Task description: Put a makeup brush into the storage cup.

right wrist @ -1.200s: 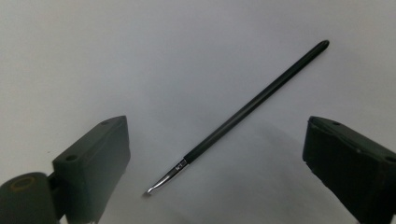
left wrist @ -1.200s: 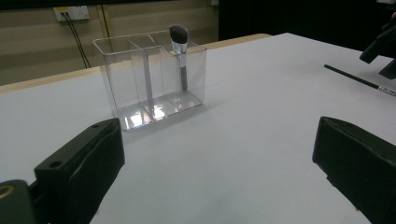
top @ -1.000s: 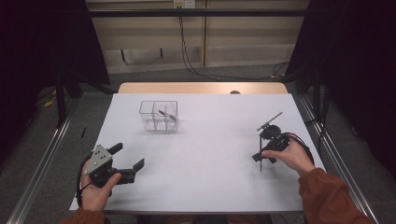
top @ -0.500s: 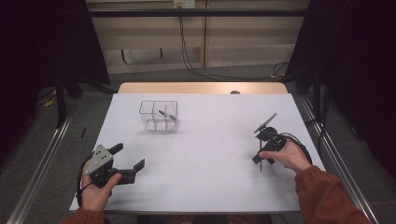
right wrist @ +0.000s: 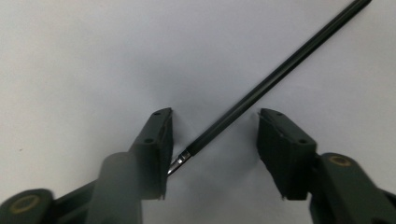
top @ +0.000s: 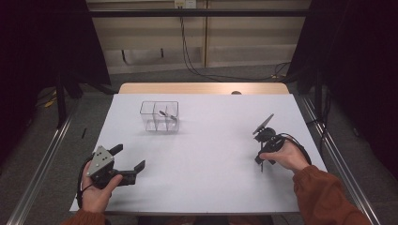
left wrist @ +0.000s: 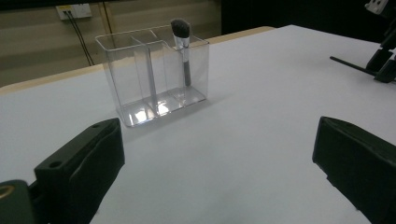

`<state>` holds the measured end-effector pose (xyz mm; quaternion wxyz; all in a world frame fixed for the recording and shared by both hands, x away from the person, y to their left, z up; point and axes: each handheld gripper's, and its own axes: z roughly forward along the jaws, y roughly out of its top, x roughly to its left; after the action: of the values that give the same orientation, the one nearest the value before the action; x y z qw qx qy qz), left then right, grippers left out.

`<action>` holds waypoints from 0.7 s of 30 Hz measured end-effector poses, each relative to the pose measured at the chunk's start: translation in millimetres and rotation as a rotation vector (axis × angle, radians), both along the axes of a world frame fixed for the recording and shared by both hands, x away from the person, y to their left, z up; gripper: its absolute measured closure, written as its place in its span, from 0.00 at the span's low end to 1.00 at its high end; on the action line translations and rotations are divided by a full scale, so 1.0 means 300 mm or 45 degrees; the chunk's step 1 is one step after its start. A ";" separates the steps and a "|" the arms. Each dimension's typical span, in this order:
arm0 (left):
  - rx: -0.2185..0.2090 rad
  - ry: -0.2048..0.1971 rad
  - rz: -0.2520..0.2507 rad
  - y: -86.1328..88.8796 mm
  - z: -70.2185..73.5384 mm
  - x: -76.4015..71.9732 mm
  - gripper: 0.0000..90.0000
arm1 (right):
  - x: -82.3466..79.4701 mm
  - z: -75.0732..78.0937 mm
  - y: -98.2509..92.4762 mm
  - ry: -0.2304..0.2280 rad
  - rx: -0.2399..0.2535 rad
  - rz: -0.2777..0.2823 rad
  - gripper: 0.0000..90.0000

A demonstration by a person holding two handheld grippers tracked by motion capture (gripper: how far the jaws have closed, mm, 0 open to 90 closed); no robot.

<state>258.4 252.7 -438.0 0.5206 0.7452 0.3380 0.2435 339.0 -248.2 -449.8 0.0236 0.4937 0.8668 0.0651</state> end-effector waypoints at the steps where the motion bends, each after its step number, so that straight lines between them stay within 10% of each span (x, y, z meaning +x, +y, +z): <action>1: -0.004 0.002 -0.002 0.000 0.000 -0.001 0.02 | 0.000 0.000 -0.002 0.001 0.003 -0.001 0.61; 21: -0.007 0.004 0.003 0.003 -0.001 -0.001 0.02 | 0.007 0.003 -0.026 0.056 0.037 -0.001 0.97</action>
<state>258.0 253.7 -438.2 0.5220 0.7436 0.3405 0.2421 341.2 -256.0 -449.0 -0.0025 0.4958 0.8659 0.0669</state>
